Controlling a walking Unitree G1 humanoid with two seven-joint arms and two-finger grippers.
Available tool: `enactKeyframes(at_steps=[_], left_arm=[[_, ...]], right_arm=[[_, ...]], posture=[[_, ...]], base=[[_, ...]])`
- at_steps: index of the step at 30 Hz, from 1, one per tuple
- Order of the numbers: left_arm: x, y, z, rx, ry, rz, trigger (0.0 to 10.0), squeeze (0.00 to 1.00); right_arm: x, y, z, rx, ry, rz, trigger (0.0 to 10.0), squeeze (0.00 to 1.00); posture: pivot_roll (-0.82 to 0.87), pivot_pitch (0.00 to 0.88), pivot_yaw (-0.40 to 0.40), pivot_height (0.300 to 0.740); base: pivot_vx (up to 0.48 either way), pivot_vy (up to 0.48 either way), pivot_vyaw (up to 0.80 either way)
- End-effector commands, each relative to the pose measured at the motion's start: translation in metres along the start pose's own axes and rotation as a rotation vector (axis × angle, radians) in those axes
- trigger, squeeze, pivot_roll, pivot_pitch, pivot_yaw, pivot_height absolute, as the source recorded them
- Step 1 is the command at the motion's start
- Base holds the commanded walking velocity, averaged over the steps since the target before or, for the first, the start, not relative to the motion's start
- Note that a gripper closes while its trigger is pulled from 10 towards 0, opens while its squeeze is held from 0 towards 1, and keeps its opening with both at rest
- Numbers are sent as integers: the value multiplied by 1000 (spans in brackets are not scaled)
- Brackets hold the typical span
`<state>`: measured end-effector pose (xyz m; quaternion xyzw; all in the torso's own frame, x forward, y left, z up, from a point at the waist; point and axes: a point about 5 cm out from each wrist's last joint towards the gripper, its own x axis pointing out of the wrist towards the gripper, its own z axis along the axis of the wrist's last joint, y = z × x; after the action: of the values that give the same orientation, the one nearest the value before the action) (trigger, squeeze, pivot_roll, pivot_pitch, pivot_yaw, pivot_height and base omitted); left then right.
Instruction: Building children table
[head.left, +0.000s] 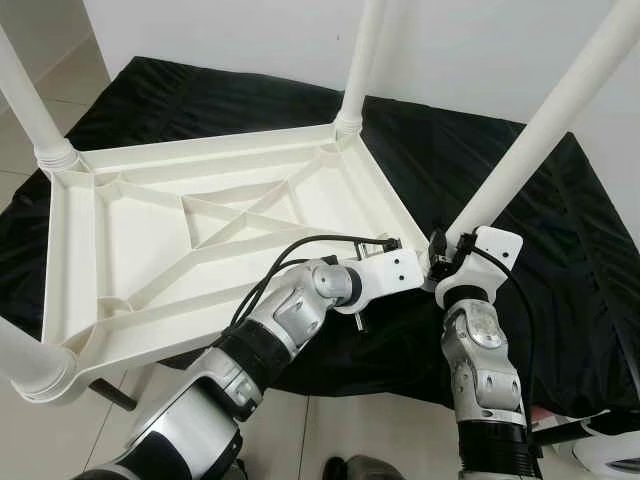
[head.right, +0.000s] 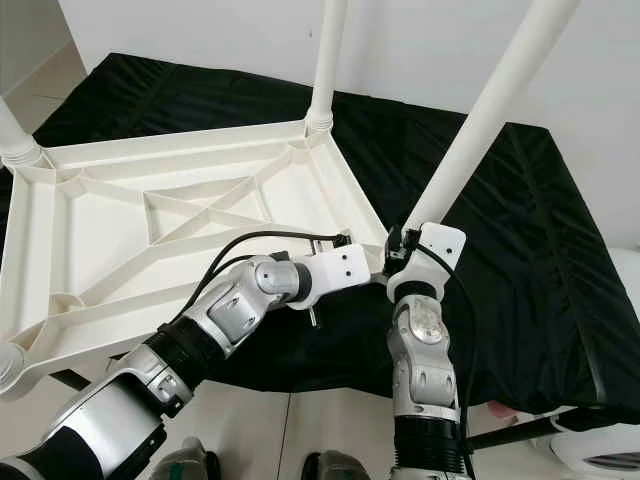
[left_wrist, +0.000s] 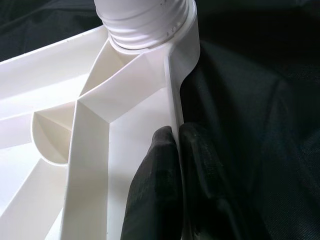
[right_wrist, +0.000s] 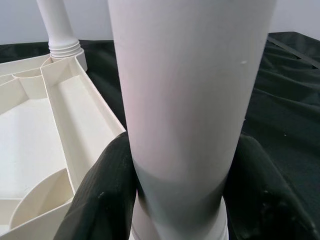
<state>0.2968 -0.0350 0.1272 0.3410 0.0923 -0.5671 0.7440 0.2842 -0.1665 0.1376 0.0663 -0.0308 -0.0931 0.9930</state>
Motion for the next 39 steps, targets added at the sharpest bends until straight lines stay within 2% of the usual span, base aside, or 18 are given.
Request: enactKeyframes(at_steps=[1,4,5,6,7,14,18,19,20,22,24,26,31,37,39], left_arm=[[11,-22,-7,12,49,-129,10000,0],[11,-22,-7,14,50,-129,10000,0],[11,-23,-7,15,48,-130,10000,0],[11,-23,-7,15,48,-130,10000,0],[12,-23,-6,17,46,-133,10000,0],[12,-24,-6,14,47,-131,10000,0],[13,-24,-6,11,46,-129,10000,0],[13,-24,-6,11,47,-128,10000,0],[13,-24,-6,11,47,-128,10000,0],[13,-24,-6,11,47,-128,10000,0],[13,-24,-6,10,46,-128,10000,0],[13,-24,-6,10,46,-128,10000,0],[13,-24,-6,14,47,-131,10000,0],[13,-24,-6,16,47,-131,10000,0],[13,-22,-5,18,47,-128,10000,0]], right_arm=[[-1,9,4,42,-6,22,10000,0],[-1,9,4,43,-6,21,10000,0],[-2,9,5,48,-6,23,10000,918],[-2,9,5,48,-6,23,10000,918],[-3,11,6,45,-11,39,10000,1000],[-4,11,12,49,-52,134,10000,1000],[-3,4,14,27,-66,183,10000,1000],[-2,-3,12,-12,-66,235,10000,980],[-2,-6,10,-20,-53,272,10000,0],[-2,-6,10,-20,-53,272,10000,0],[-1,-17,8,-79,-54,374,10000,0],[-1,-17,8,-79,-54,374,10000,0],[6,-44,4,-197,-19,609,10000,0],[10,-49,4,-203,-6,640,10000,0],[20,-57,4,-215,14,661,10000,0]], posture=[[-25,26,-63,740],[-25,26,-63,740],[-25,25,-65,740],[-25,25,-65,740],[-25,20,-70,740],[-22,15,-77,740],[-21,14,-79,740],[-21,10,-82,740],[-20,9,-81,740],[-20,9,-81,740],[-21,7,-82,740],[-21,7,-82,740],[-24,5,-74,740],[-23,0,-72,740],[-21,0,-72,740]], base=[[0,0,0],[0,0,0],[0,0,0],[0,0,0],[0,0,0],[0,0,0],[0,0,0],[0,0,0],[0,0,0],[0,0,0],[0,0,0],[0,0,0],[0,0,0],[0,0,0],[0,0,0]])
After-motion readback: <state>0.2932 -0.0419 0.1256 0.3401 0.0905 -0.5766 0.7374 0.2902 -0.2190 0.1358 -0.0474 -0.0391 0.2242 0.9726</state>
